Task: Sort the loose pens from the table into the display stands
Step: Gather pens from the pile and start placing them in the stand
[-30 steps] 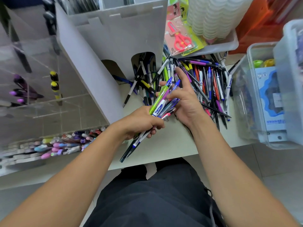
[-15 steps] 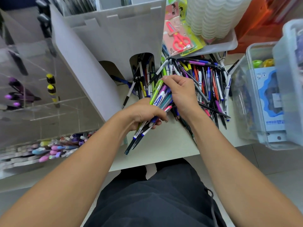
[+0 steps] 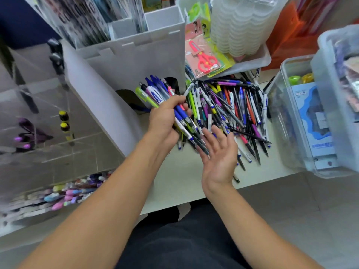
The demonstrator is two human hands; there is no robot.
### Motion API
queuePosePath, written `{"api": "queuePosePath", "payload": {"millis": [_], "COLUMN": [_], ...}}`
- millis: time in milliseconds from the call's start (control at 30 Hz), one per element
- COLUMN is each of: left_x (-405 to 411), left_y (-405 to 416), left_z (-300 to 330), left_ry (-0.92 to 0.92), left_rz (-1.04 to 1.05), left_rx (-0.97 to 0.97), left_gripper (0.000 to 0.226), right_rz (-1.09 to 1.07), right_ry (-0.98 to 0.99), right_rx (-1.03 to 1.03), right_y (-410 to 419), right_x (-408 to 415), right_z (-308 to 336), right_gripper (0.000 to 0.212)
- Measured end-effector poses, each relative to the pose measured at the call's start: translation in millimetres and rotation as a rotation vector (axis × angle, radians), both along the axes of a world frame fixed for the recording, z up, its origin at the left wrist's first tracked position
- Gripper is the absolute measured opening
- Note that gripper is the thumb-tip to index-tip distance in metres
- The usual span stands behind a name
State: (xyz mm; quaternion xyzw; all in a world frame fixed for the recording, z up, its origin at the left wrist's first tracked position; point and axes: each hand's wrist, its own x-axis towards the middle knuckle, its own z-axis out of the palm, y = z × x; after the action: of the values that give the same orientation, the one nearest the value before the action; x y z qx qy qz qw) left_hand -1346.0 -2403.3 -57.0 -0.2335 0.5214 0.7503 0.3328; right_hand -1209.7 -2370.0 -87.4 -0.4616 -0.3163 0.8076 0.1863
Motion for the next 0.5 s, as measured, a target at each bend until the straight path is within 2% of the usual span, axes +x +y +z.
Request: {"api": "queuePosePath", "payload": {"millis": [67, 167, 300, 433, 500], "left_x": [2.9, 16.8, 36.9, 29.8, 23.8], "left_y": [3.8, 6.2, 4.7, -5.8, -15.6], "left_z": [-2.4, -4.7, -2.1, 3.1, 5.0], "left_ry": [-0.016, 0.001, 0.007, 0.025, 0.096], "left_rz": [0.027, 0.01, -0.031, -0.048, -0.111], "left_rx": [0.017, 0.02, 0.042, 0.084, 0.036], "left_gripper": [0.014, 0.008, 0.009, 0.022, 0.012], "right_rz": [-0.089, -0.119, -0.071, 0.045, 0.054], "right_ry": [0.014, 0.017, -0.007, -0.01, 0.01], "right_rx": [-0.113, -0.113, 0.026, 0.137, 0.303], "right_y": [-2.0, 6.8, 6.8, 2.9, 4.8], "right_x": [-5.1, -20.4, -37.9, -36.0, -27.8], "right_z": [1.8, 5.7, 12.3, 13.0, 12.5], "right_gripper": [0.052, 0.055, 0.053, 0.054, 0.059]}}
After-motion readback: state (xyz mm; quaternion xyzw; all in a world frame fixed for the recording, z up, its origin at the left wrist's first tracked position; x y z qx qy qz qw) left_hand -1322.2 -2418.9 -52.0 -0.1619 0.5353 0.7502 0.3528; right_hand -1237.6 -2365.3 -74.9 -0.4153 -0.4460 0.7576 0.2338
